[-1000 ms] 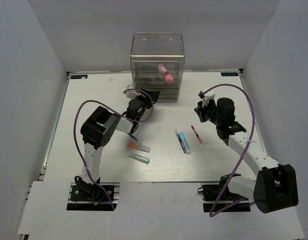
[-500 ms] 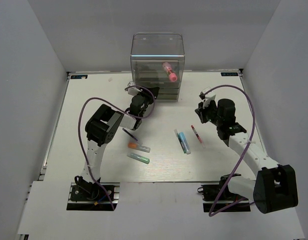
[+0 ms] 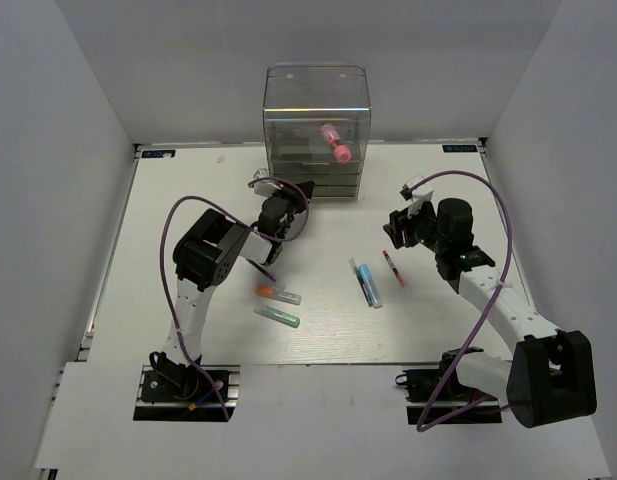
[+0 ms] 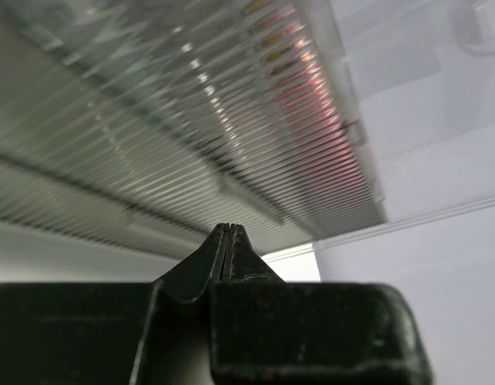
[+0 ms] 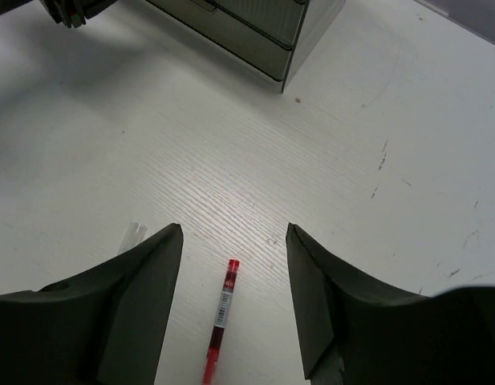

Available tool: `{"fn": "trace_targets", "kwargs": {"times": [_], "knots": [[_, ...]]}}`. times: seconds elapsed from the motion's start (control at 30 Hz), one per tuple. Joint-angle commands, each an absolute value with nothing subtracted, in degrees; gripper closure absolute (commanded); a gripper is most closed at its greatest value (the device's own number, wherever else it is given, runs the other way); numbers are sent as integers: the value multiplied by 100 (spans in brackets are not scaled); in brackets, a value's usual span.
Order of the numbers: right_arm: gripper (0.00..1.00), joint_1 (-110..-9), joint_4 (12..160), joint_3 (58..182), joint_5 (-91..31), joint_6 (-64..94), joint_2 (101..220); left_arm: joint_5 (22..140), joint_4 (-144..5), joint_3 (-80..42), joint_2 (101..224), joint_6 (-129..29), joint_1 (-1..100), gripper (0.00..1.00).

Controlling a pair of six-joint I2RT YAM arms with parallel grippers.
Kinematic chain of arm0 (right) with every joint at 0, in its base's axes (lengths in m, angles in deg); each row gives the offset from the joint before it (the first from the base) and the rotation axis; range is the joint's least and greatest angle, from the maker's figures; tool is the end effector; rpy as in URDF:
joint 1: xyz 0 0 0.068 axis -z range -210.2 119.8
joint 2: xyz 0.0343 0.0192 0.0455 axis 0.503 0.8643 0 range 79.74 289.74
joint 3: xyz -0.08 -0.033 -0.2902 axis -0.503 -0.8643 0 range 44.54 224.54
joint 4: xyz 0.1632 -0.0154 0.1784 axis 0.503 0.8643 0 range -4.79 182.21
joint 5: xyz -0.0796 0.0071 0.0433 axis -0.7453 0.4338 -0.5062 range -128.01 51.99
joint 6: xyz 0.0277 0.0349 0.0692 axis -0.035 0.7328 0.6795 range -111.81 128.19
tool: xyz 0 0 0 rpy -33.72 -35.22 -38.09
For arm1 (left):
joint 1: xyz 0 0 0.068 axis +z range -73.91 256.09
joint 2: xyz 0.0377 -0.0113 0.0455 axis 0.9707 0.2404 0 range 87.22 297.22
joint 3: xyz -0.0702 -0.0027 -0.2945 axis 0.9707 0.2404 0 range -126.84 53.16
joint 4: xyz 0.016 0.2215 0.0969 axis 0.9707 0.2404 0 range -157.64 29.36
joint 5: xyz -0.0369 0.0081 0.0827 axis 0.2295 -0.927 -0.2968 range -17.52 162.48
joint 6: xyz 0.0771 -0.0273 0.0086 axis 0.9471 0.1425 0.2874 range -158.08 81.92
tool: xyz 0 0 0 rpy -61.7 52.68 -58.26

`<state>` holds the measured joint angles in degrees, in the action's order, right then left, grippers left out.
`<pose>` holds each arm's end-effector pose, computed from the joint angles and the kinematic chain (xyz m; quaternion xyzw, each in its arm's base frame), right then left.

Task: Sort the stationery into containers
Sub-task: Open the drawer

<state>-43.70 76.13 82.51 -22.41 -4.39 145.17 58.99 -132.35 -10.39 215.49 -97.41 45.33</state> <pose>0.2482 0.0793 0.2864 -0.2586 0.7648 0.1147 0.5788 0.4351 -0.2395 0.1677 -0.2538 0.6601 -0.4382 0.5549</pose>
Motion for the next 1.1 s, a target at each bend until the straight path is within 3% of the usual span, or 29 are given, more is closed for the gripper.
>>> {"fn": "trace_targets", "kwargs": {"times": [0.0, 0.07, 0.17, 0.27, 0.47, 0.73, 1.07], "knots": [[39, -4347, 7458, 8268, -2096, -438, 14513, 5913, -13602, -758, 21220, -9627, 4524, 100], [38, -4338, 7467, 8268, -2096, -403, 14539, 5913, -13690, -688, 21168, -9627, 4524, 100], [38, -4338, 7467, 8251, -2078, -394, 14513, 5913, -13690, -757, 21167, -9679, 4524, 73], [38, -4330, 7440, 8242, -2104, -394, 14495, 5913, -13550, -968, 21167, -9679, 4524, 62], [36, -4294, 7423, 8224, -2122, -386, 14548, 5913, -13322, -1293, 21220, -9679, 4576, 53], [36, -4268, 7405, 8215, -2140, -394, 14557, 5737, -13137, -1531, 21387, -9732, 4577, 52], [36, -4233, 7405, 8198, -2113, -385, 14539, 5517, -13127, -1636, 21493, -9969, 4577, 67]]}}
